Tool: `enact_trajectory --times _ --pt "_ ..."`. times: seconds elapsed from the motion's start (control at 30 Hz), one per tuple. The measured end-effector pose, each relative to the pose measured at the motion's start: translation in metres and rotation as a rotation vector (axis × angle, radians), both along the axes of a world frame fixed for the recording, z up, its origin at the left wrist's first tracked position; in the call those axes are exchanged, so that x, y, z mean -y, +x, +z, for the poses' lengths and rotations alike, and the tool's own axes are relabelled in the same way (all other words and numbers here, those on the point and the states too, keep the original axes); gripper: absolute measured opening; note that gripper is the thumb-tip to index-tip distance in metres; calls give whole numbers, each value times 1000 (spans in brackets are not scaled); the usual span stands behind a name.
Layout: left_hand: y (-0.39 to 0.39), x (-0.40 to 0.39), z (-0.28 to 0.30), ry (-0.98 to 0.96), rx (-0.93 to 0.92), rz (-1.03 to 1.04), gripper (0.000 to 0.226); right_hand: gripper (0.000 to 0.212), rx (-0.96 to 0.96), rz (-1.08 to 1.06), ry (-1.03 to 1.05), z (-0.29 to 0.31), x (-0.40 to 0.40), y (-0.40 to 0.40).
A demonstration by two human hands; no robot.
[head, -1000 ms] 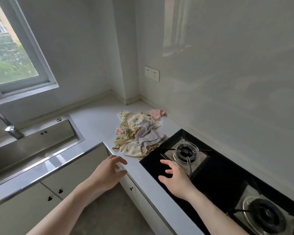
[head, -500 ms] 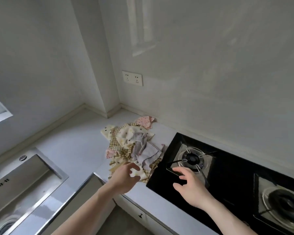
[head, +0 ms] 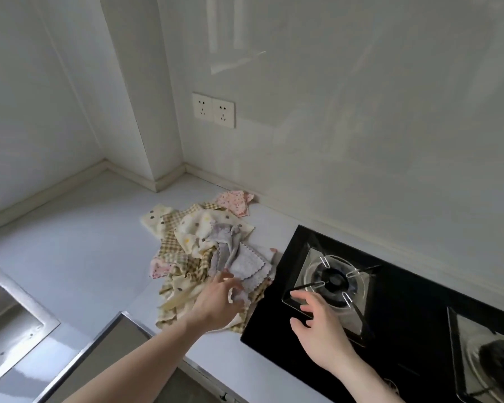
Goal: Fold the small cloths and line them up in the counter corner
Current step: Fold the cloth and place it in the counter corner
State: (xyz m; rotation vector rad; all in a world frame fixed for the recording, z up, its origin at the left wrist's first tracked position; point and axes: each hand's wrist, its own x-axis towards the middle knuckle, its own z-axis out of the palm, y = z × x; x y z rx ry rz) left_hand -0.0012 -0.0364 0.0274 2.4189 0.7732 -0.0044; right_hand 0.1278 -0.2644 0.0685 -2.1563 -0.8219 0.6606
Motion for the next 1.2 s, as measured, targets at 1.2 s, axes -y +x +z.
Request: enact_trajectory --times 1.2 --pt "-47 57 -20 356 681 -18 32 42 592 -137 46 -171 42 -116"
